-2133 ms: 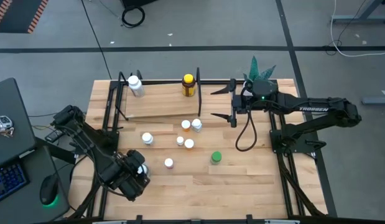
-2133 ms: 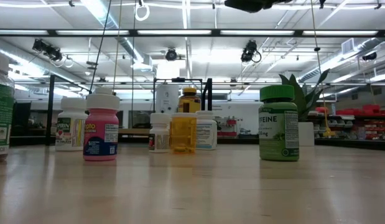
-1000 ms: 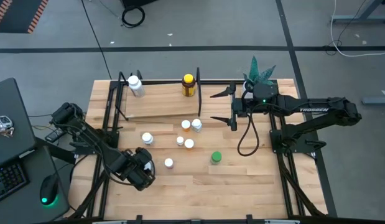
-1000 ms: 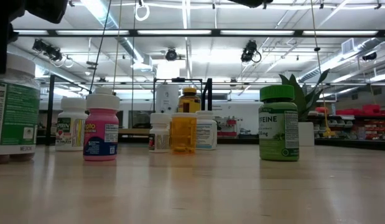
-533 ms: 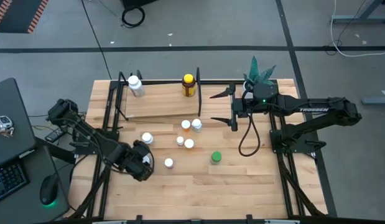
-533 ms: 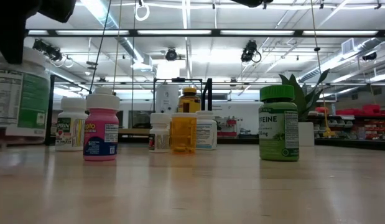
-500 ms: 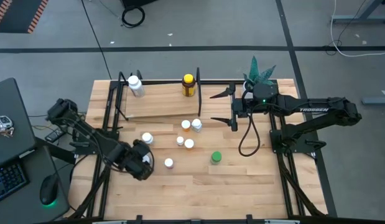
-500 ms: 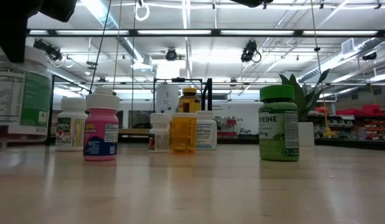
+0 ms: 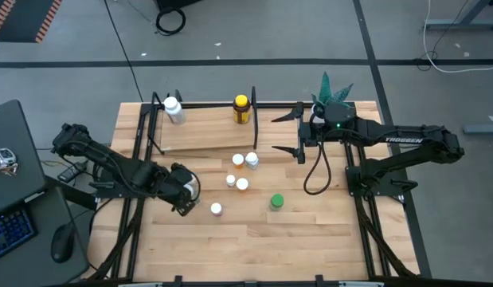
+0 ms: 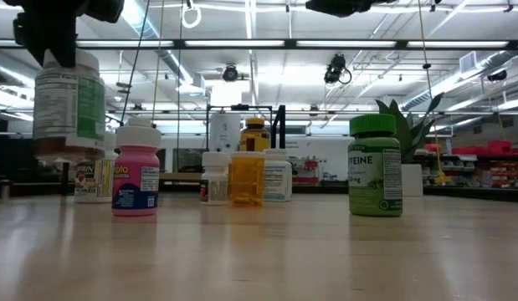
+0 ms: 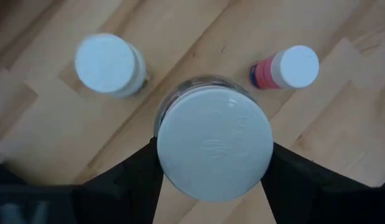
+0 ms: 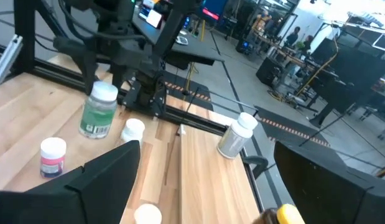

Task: Pick and place medicine bottles onto shelf by color
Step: Put the green pill bottle on the shelf

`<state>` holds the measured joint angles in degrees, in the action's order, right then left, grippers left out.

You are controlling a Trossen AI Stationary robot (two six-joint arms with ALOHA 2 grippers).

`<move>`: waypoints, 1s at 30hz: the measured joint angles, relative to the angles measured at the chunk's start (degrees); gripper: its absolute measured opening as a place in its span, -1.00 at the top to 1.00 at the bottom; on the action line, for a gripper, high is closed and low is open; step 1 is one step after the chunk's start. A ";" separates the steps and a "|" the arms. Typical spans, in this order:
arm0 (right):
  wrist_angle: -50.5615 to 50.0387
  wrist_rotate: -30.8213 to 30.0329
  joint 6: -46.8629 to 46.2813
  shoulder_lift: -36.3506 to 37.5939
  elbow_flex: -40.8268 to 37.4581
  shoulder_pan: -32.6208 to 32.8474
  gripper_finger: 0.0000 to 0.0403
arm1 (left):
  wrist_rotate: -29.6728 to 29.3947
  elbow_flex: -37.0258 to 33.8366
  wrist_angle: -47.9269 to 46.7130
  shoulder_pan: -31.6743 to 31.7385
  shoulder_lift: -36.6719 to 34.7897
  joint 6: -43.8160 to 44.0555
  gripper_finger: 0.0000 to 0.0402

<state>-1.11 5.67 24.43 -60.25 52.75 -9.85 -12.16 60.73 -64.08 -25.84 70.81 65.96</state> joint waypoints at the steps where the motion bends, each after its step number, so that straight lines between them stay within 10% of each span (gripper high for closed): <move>1: 0.19 0.00 0.00 0.05 0.00 -0.30 -0.88 | -0.02 0.00 -0.13 0.36 -0.30 -0.94 -0.19; 30: 2.40 6.29 2.77 0.15 0.00 -8.93 -0.88 | 11.78 7.58 0.73 26.34 -3.09 -32.44 -0.19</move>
<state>1.29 11.96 27.19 -60.10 52.75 -18.78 -0.38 68.31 -63.35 0.50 67.72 33.52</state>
